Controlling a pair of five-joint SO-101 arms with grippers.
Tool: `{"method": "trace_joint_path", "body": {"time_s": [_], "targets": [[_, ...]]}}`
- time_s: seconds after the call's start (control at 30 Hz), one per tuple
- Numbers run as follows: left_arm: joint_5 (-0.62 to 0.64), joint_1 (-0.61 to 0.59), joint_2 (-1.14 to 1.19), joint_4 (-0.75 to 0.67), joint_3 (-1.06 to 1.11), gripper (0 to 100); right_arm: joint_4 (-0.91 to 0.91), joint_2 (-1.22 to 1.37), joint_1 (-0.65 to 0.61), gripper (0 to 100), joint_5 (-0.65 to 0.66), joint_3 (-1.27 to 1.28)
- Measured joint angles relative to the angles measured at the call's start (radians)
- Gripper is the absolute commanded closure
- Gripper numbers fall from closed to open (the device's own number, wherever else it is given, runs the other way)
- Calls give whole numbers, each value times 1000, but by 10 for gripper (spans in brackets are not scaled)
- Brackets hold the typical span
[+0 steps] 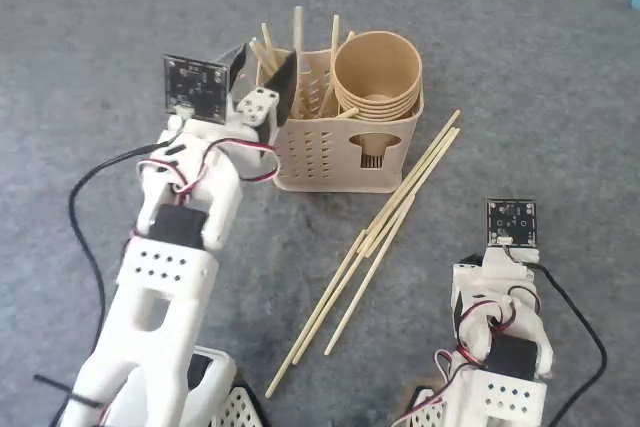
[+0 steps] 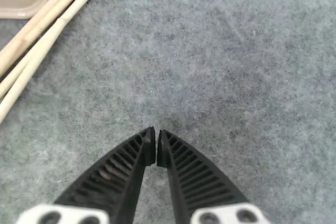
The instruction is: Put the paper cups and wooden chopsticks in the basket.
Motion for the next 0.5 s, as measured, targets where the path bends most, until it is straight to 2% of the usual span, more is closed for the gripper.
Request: {"method": "trace_joint_path", "body": {"time_s": [0.27,0.37,0.5], "targets": [[0,-17,-279,569,-71,745,0,0,0,979,0,0],[-5,38,-434,775,-17,746,0,0,0,979,0,0],[-71,141,-609,991,135,746,0,0,0,979,0,0]]}}
